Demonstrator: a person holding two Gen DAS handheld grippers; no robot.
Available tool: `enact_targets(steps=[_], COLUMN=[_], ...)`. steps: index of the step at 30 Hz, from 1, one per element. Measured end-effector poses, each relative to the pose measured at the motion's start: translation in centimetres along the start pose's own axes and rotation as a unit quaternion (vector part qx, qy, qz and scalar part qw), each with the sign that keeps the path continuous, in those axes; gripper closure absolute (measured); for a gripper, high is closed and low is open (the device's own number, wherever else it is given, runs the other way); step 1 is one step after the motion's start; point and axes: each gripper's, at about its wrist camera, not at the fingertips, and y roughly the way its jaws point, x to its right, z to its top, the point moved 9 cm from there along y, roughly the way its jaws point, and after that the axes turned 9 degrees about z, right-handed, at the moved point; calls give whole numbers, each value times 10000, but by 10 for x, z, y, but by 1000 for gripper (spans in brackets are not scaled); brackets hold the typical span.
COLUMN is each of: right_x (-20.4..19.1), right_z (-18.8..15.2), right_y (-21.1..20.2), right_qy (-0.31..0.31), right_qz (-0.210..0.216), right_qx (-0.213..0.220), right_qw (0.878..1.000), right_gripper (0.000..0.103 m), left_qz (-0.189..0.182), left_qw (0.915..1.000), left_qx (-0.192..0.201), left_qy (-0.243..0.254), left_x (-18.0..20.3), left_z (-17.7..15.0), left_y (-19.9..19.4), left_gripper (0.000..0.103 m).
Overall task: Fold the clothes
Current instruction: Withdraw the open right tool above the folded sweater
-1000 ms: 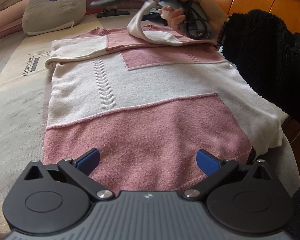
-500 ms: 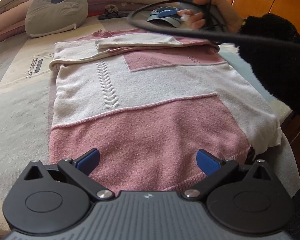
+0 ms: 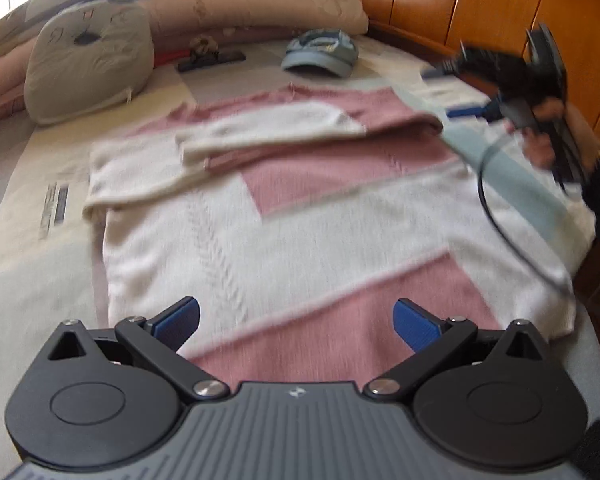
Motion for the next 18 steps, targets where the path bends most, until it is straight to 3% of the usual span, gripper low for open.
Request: enact_targets(steps=[2,4,6,8,11,14,18], right_x=[8,19,27,32,36,46,43], right_z=[-10,-21,-30,-33,-23,-23,-28], right_y=[-2,2,9,16,23,24,10], right_qy=[-414,-960,-1361,-1602,-1592,-1813,-2075], right_qz=[-527,-1247,-1674,-1807,-1808,-2100,-2143], right_qx=[-93,-279,-458,-478,-126,-222,-276], right_qw=[9977,9871,9754,9692,9705,9605,9541], right_gripper=[0,0,0,0,0,0,0], left_qz=[-130,-260,-390,-520,-719,-876,-487], left_qw=[9999,9995,9989,9981,9965,9957,9988], left_qx=[60,120,180,239,306,225,63], left_qy=[58,115,173,230,294,220,66], left_x=[7,13,20,27,37,45,25], left_z=[18,37,55,73,98,106,96], left_y=[15,31,46,61,85,116,145], left_gripper=[1,1,1,1,1,1,1])
